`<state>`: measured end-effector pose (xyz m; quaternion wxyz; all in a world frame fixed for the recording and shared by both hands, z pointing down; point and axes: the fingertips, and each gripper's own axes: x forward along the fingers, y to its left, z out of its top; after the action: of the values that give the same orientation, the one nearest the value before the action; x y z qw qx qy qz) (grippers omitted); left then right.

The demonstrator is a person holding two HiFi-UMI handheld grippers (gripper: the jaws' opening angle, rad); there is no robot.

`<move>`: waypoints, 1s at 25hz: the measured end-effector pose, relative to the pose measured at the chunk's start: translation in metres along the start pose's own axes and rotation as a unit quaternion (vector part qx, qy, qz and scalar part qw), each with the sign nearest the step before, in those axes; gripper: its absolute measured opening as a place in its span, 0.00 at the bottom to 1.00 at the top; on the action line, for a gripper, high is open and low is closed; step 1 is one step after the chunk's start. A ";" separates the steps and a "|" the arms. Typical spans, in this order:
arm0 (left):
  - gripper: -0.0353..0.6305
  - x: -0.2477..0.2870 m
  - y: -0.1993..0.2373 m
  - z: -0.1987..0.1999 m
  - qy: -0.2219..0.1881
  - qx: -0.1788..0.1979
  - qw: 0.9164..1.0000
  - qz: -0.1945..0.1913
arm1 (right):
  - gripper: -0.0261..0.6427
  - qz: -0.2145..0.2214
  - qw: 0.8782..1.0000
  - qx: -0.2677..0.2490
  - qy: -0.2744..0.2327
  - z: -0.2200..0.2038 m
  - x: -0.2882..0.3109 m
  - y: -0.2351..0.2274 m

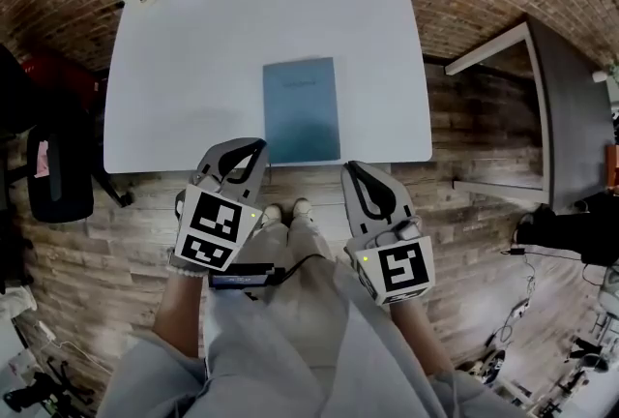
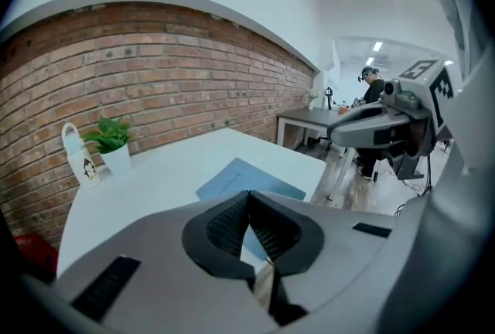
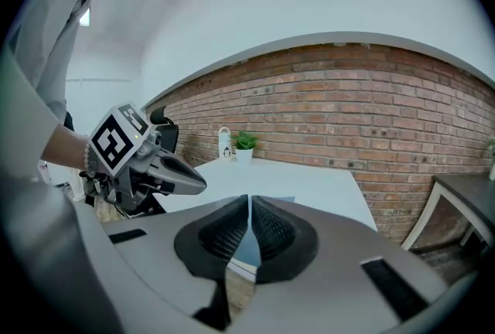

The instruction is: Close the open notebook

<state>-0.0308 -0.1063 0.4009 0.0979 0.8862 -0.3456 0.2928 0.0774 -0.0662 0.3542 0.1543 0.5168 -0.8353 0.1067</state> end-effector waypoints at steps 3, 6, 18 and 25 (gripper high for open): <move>0.08 -0.019 0.007 0.021 -0.031 -0.002 0.999 0.015 | 0.11 0.005 1.000 -0.012 -0.001 0.013 -0.004 0.005; 0.08 -0.037 0.015 0.039 -0.059 -0.005 0.998 0.029 | 0.11 0.007 1.000 -0.021 -0.020 0.029 -0.005 0.008; 0.08 -0.093 0.022 0.083 -0.140 -0.006 0.988 0.058 | 0.11 0.016 0.997 -0.050 -0.063 0.071 -0.010 0.021; 0.08 -0.105 0.021 0.089 -0.158 -0.014 0.985 0.062 | 0.11 0.020 0.995 -0.063 -0.075 0.085 -0.011 0.020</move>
<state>-0.0664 -0.0969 0.2672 0.0364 0.8965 -0.4152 0.1501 0.0510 -0.0769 0.2704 0.1214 0.4956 -0.8598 0.0182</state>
